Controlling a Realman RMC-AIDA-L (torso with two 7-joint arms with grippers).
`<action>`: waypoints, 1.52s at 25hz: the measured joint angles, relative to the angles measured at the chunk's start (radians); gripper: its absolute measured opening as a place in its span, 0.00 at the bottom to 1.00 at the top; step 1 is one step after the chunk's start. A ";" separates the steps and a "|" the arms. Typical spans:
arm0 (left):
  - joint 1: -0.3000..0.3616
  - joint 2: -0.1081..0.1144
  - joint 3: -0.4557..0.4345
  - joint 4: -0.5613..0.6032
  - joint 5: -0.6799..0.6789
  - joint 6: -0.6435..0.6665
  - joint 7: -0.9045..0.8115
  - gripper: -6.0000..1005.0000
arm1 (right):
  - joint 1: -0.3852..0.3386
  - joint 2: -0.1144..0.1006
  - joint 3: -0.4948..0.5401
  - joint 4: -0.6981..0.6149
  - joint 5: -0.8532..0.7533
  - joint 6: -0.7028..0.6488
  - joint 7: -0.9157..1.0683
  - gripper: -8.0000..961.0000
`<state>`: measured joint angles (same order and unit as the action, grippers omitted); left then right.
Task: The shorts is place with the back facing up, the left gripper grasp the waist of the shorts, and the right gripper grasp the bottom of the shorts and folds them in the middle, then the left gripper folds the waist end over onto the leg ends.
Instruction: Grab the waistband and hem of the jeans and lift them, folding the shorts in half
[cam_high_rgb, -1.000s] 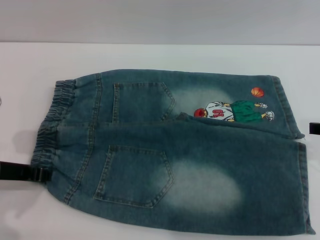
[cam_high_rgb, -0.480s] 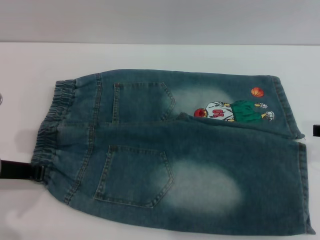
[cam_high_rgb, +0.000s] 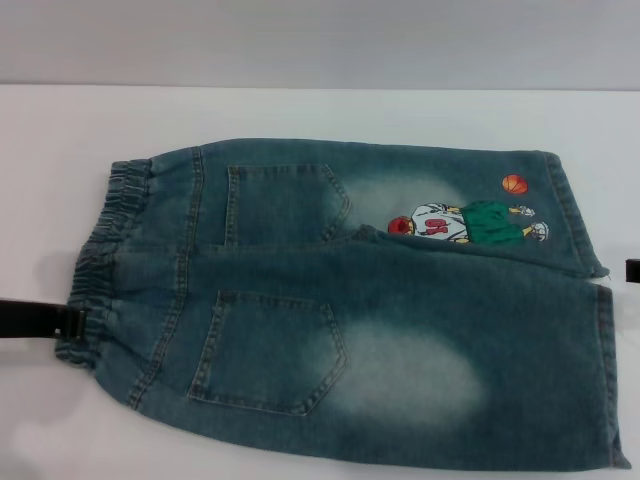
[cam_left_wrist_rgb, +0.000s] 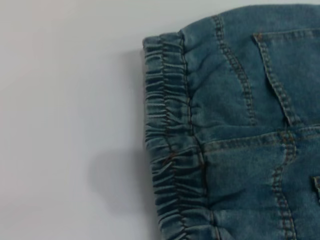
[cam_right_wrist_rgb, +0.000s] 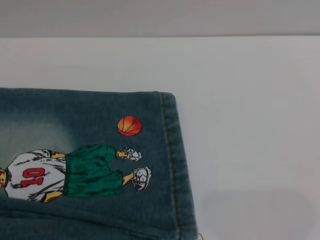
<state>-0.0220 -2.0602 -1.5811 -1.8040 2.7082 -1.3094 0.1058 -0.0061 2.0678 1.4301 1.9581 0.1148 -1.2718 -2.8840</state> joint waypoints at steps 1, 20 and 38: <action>-0.005 0.001 -0.003 -0.003 0.006 -0.012 -0.008 0.03 | -0.001 0.000 0.000 0.000 0.000 0.000 0.000 0.71; -0.069 0.002 -0.024 0.107 0.058 -0.049 -0.006 0.55 | 0.020 -0.001 0.000 -0.018 0.000 0.009 0.000 0.71; -0.108 0.000 -0.023 0.178 0.053 -0.047 -0.002 0.84 | 0.030 -0.002 0.000 -0.023 -0.002 0.004 0.000 0.71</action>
<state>-0.1304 -2.0601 -1.6045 -1.6260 2.7612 -1.3568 0.1037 0.0244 2.0662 1.4297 1.9350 0.1130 -1.2674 -2.8839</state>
